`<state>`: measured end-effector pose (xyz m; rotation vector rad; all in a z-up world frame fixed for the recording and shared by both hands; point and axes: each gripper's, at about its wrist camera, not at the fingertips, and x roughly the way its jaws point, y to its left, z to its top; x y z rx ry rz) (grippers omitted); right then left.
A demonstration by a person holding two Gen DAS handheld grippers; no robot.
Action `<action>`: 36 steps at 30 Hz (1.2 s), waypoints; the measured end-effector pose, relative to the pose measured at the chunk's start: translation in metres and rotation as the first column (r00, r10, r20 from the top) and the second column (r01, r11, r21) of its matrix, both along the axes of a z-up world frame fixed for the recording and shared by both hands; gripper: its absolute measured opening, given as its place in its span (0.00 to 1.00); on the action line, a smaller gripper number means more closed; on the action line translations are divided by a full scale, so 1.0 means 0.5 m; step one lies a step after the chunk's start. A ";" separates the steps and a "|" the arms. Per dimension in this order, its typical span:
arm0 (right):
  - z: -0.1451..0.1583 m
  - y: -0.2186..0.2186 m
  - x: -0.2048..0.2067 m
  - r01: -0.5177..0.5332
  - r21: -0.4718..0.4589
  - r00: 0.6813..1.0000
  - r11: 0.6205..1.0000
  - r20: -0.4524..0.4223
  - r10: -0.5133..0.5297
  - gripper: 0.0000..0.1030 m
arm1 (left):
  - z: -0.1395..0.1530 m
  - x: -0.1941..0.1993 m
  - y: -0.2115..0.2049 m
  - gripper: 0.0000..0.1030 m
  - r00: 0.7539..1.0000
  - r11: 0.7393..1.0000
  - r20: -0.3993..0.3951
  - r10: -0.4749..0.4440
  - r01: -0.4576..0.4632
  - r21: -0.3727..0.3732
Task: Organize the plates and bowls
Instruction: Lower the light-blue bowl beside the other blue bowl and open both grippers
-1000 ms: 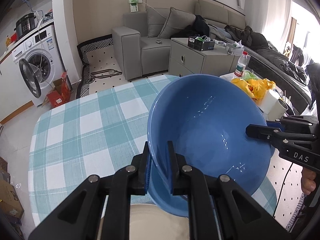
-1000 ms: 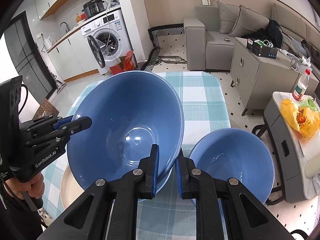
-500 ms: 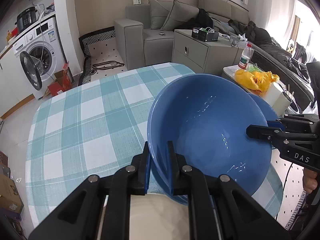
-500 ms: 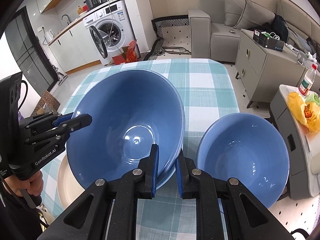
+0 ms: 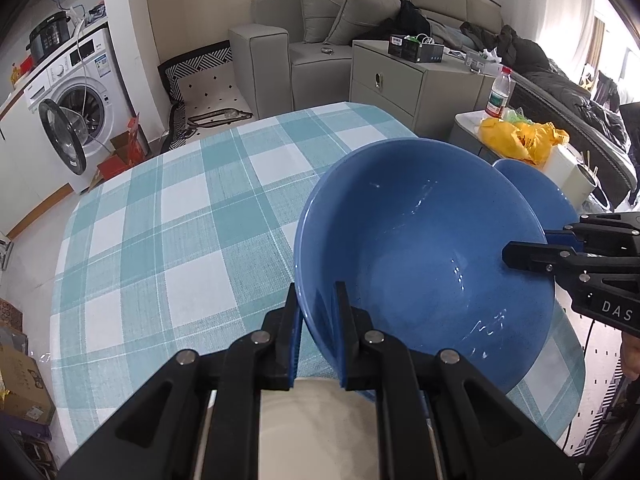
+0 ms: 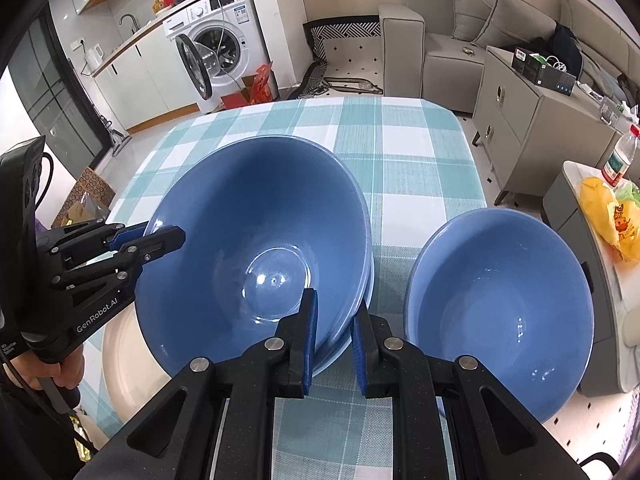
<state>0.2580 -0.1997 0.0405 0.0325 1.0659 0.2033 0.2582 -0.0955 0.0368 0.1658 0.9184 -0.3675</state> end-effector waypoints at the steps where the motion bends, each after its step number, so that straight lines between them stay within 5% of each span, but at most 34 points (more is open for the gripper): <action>1: -0.002 0.001 0.002 0.000 -0.001 1.000 1.000 -0.002 0.000 0.15 | -0.002 0.000 -0.001 0.11 1.000 1.000 0.003 0.001 -0.001 0.003; 23: -0.021 0.030 -0.004 -0.034 -0.107 0.999 0.994 0.012 0.035 0.16 | -0.031 -0.002 -0.008 0.13 1.000 0.998 -0.002 -0.009 0.009 0.061; 36: -0.028 0.020 -0.010 -0.030 -0.140 0.999 0.990 0.015 0.033 0.26 | -0.033 -0.003 -0.009 0.15 1.000 0.998 0.003 -0.019 0.018 0.067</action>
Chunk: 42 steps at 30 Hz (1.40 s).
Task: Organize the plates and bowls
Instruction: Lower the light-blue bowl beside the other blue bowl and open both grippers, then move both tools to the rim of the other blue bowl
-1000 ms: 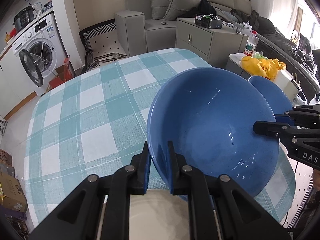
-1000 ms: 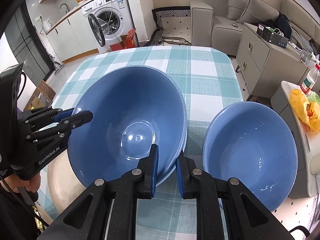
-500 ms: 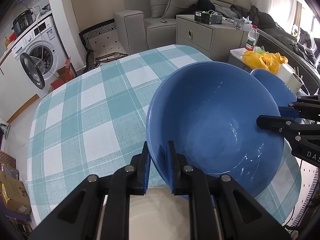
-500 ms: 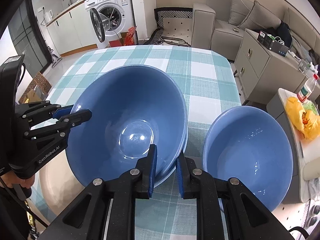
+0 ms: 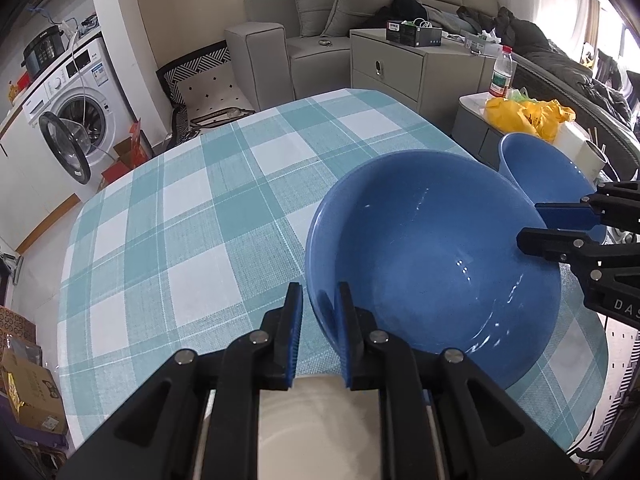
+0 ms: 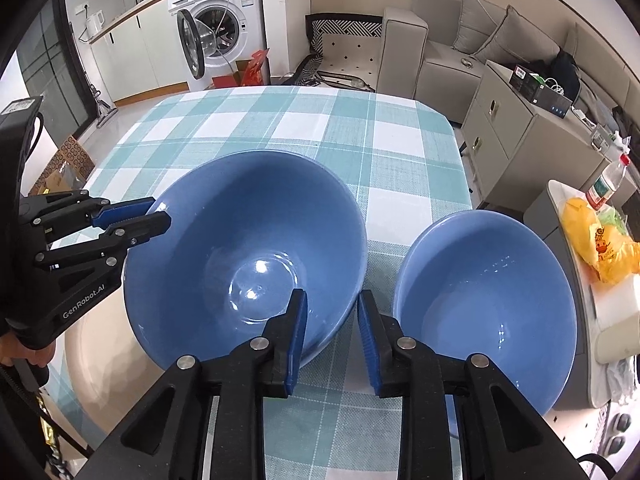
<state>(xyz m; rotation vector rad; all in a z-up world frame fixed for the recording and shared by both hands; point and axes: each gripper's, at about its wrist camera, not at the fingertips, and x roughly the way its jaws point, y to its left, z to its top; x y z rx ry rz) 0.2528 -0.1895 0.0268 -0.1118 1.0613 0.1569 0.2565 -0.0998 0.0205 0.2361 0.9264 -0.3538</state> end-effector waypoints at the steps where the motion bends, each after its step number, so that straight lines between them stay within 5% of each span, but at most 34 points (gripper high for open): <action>1: 0.001 -0.001 0.000 -0.002 0.003 1.000 1.000 0.001 0.002 0.28 | 0.000 0.000 0.001 0.16 1.000 1.000 0.000 0.001 -0.001 0.001; 8: 0.011 0.005 -0.004 -0.025 0.021 1.000 0.999 0.017 0.024 0.42 | 0.006 -0.002 0.005 0.23 1.000 1.000 0.013 0.001 -0.001 0.001; 11: 0.017 0.009 -0.006 -0.040 0.030 0.999 0.999 0.029 0.039 0.45 | 0.012 -0.003 0.008 0.39 1.000 1.000 0.023 0.011 -0.011 0.001; 14: 0.018 0.012 -0.006 -0.047 0.035 0.999 0.998 0.027 0.046 0.49 | 0.020 -0.004 0.010 0.42 0.999 1.000 0.031 0.015 -0.015 -0.003; 21: 0.035 0.013 -0.017 -0.069 0.061 0.996 0.996 0.054 0.066 0.75 | 0.032 0.001 0.009 0.49 1.000 1.000 0.010 -0.005 0.006 -0.021; 23: 0.040 0.011 -0.017 -0.060 0.063 0.996 0.996 0.063 0.056 0.84 | 0.032 0.001 0.006 0.56 1.000 0.999 -0.014 -0.019 0.019 -0.026; 25: 0.045 0.005 -0.017 -0.044 0.061 0.996 0.997 0.079 0.039 0.91 | 0.039 -0.001 0.004 0.82 1.000 0.999 -0.004 -0.019 0.019 -0.034; 27: 0.050 -0.002 -0.018 -0.032 0.066 0.996 0.997 0.085 0.027 0.94 | 0.050 -0.008 0.006 0.92 1.000 0.999 0.026 -0.012 0.014 -0.053; 36: 0.089 -0.049 -0.039 0.011 0.101 0.993 0.995 0.117 -0.023 0.98 | 0.090 -0.008 -0.001 1.00 0.999 0.987 0.021 -0.031 0.034 -0.157; 42: 0.132 -0.088 -0.060 0.042 0.138 0.985 0.990 0.160 -0.064 0.98 | 0.112 -0.014 -0.029 1.00 0.998 0.988 0.048 -0.037 0.044 -0.147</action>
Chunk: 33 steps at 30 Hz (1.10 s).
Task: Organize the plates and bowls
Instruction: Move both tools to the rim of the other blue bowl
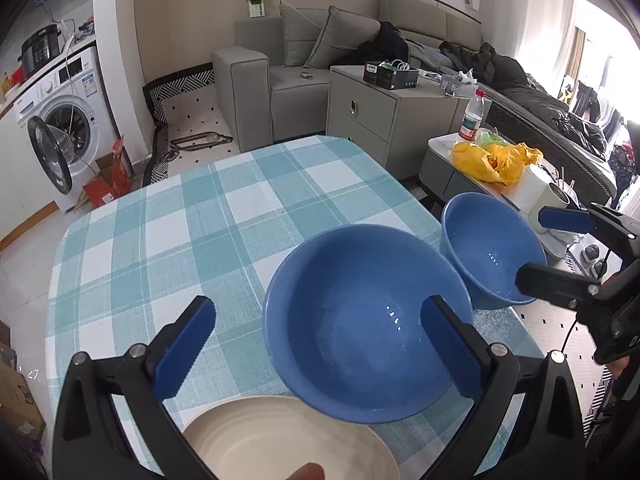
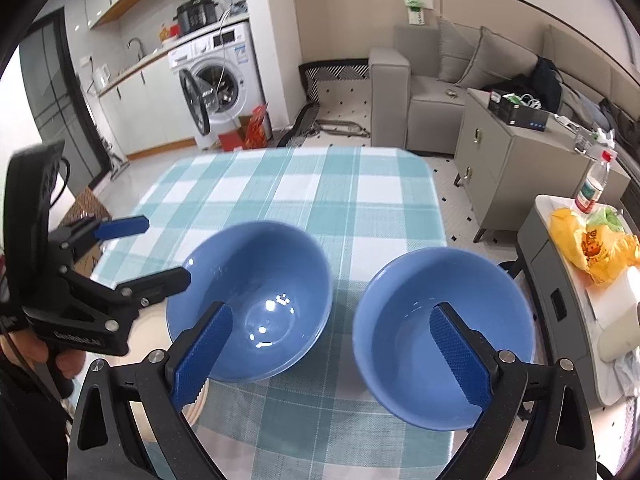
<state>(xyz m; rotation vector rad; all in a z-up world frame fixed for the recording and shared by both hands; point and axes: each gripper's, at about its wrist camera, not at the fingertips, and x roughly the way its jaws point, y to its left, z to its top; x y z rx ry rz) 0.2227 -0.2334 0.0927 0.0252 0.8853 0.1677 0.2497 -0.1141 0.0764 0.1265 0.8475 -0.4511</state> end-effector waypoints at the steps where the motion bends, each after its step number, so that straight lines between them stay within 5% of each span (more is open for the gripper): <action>1: 0.004 -0.005 -0.003 0.005 0.005 1.000 1.000 0.006 -0.005 0.98 | 0.003 -0.001 -0.005 1.00 1.000 1.000 0.000 -0.003 0.003 -0.004; 12: 0.044 -0.115 -0.036 0.144 0.033 0.989 0.989 0.035 -0.145 0.98 | 0.023 0.013 -0.080 1.00 0.998 0.998 0.000 -0.060 0.060 0.000; 33: -0.013 -0.249 -0.074 0.322 0.030 0.947 0.946 -0.022 -0.321 0.98 | -0.017 0.073 -0.239 0.99 0.975 0.976 -0.073 -0.208 0.212 0.053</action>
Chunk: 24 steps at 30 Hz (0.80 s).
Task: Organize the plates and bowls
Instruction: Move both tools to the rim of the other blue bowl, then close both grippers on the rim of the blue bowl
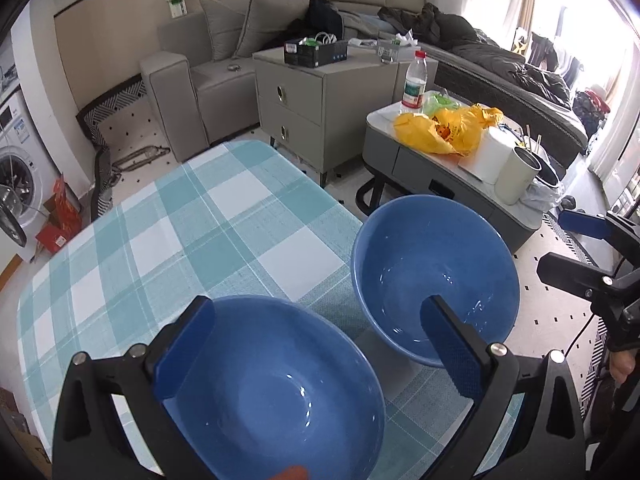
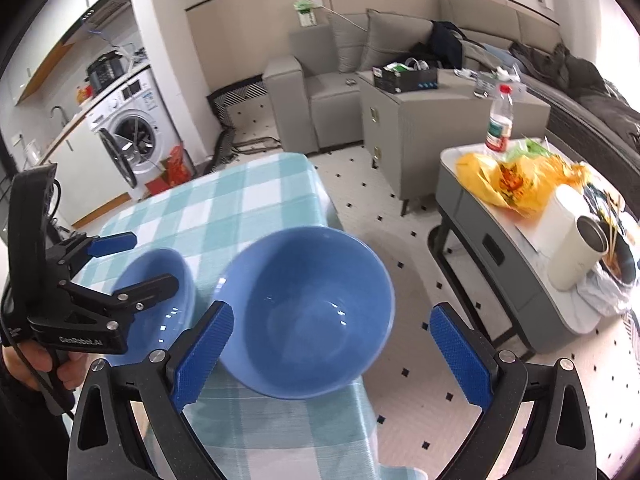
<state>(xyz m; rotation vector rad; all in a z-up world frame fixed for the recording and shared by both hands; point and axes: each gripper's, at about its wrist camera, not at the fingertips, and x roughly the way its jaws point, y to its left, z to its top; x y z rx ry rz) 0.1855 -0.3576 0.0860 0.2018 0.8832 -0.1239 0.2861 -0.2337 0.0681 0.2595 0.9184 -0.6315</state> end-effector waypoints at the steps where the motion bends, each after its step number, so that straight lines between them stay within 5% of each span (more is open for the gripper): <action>1: -0.007 -0.005 0.000 0.004 0.003 1.000 1.000 -0.006 -0.004 0.98 | -0.006 0.004 -0.004 0.98 1.000 1.000 -0.011 -0.001 0.001 0.001; 11: -0.056 -0.031 0.013 0.015 0.036 0.999 0.999 -0.041 -0.013 0.95 | -0.020 0.003 -0.048 0.89 0.997 0.997 0.026 -0.076 0.076 0.002; 24: -0.110 -0.044 0.028 0.016 0.089 0.997 0.996 -0.082 -0.009 0.70 | -0.056 0.025 -0.103 0.59 0.993 0.992 -0.021 -0.115 0.116 0.045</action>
